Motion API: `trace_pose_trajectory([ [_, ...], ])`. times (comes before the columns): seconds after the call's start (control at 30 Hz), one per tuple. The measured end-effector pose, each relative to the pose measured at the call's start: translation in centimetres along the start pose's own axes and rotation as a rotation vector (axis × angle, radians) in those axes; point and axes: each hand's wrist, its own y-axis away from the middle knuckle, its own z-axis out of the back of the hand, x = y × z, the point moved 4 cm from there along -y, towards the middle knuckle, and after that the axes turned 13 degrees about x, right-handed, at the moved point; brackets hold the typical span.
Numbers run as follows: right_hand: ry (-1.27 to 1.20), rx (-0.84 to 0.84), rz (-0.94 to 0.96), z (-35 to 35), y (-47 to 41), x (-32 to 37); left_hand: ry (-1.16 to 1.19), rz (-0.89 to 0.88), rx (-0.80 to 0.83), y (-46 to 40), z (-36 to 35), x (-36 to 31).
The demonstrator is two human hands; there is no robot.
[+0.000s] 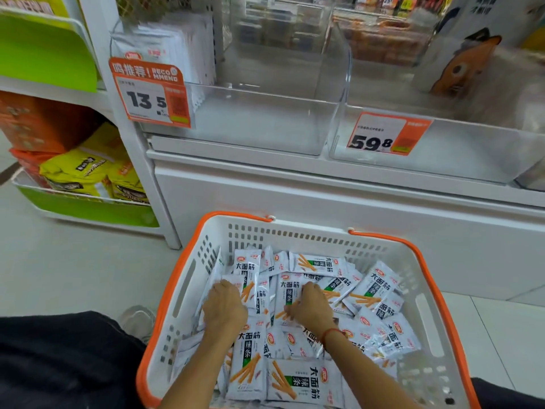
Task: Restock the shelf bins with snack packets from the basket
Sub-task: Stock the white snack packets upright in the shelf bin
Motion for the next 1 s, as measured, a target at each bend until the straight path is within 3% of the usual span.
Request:
trace_pose_trajectory([
  [0.27,-0.324,0.409,0.143,2.4,2.5,-1.9,0.095,-0.168,0.216,0.6,0.2,-0.5],
  [0.37,-0.446,0.360,0.219,3.9,3.0,-2.0,0.198,-0.131,0.271,0.6,0.2,0.3],
  [0.47,-0.735,0.387,0.203,4.2,2.5,-2.1,0.253,-0.111,0.267,1.3,-0.6,0.7],
  [0.57,-0.925,0.402,0.162,4.0,2.0,-2.0,0.496,-0.272,0.228,1.8,-0.5,-0.4],
  [0.7,-0.871,0.436,0.225,3.2,3.1,-0.7,0.633,-0.411,0.145,3.0,2.4,-2.7],
  [1.0,-0.741,-0.104,0.315,-0.2,3.0,1.9,1.043,-0.301,0.242,1.5,-0.3,-4.3],
])
